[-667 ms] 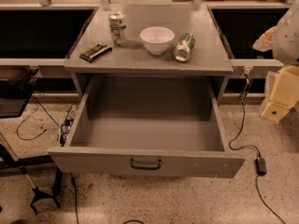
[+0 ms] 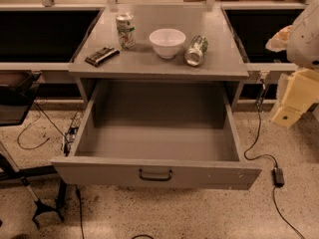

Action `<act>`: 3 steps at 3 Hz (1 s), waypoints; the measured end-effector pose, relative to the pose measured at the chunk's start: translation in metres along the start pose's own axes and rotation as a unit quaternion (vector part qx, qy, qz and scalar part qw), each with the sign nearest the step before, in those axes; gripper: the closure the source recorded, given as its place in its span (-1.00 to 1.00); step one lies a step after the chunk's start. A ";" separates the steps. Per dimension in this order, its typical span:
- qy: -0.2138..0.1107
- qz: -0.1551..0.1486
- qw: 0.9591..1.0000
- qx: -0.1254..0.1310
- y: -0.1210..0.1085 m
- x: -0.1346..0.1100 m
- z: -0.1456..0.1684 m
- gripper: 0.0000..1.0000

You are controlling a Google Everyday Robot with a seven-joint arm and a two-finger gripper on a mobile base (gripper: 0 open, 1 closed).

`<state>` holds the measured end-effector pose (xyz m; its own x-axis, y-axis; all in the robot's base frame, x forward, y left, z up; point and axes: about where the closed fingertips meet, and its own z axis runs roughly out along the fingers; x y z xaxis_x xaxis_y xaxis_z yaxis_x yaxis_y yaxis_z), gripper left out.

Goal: Place green can into top drawer

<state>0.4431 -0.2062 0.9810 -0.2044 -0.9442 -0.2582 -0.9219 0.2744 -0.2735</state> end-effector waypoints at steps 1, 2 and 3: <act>-0.052 0.022 0.998 0.009 -0.021 -0.026 0.020 -1.00; -0.106 0.077 0.991 0.009 -0.056 -0.055 0.053 -1.00; -0.160 0.190 0.969 -0.008 -0.091 -0.076 0.088 -1.00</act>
Offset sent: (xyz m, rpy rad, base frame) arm 0.1608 0.0749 -0.0438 0.4896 -0.0070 -0.3293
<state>0.5711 -0.1433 0.9436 -0.4195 -0.6700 -0.6125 -0.8061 0.5852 -0.0881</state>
